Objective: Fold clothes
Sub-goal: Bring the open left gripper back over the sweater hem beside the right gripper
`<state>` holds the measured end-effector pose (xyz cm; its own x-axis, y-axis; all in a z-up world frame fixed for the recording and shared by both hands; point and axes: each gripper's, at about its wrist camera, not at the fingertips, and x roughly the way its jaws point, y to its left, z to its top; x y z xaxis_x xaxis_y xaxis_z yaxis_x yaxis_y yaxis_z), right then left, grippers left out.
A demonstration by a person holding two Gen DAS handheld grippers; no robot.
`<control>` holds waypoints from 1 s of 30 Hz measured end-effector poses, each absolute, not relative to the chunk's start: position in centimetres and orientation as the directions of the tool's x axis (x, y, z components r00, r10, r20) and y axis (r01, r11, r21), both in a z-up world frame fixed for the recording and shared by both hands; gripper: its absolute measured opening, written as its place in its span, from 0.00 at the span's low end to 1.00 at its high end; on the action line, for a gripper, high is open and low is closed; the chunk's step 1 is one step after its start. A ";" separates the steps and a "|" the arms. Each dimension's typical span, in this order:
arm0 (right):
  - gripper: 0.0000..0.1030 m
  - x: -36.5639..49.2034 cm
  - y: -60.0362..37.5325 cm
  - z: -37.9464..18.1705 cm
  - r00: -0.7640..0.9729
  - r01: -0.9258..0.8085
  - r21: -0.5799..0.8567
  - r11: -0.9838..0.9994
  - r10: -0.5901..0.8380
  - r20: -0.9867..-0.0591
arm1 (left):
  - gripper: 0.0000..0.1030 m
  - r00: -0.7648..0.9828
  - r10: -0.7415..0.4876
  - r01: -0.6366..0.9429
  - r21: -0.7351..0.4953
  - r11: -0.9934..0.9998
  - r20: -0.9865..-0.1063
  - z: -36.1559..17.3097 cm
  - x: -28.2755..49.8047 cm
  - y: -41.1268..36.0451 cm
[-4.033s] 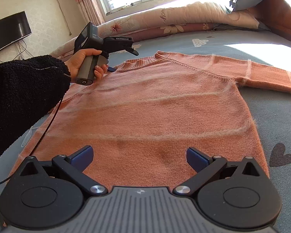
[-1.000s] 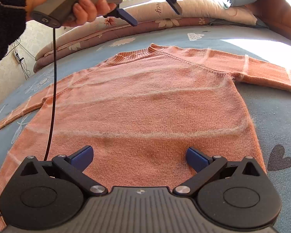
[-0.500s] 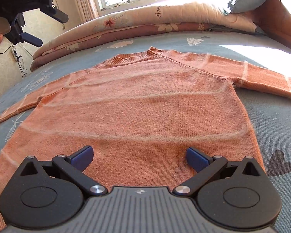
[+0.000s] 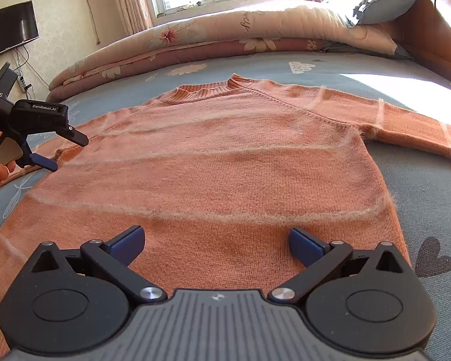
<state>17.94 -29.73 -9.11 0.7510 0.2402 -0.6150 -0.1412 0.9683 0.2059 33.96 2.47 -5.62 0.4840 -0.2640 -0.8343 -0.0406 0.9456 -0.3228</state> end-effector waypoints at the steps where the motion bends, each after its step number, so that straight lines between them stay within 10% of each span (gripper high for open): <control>1: 1.00 17.9 -29.7 -9.1 0.751 -0.141 0.206 0.968 0.240 -0.615 | 0.99 0.484 -0.282 -0.027 -0.336 0.941 -0.828 -5.3 33.3 2.3; 30: 1.00 17.8 -30.5 -8.8 0.743 -0.107 0.270 0.957 0.257 -0.618 | 0.99 0.468 -0.313 -0.017 -0.363 0.932 -0.827 -6.6 18.8 4.0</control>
<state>17.80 -30.52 -8.85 0.7429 0.2575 -0.6179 -0.1074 0.9570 0.2697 18.85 4.05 -6.62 0.4675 -0.3134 -0.8266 -0.0169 0.9317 -0.3628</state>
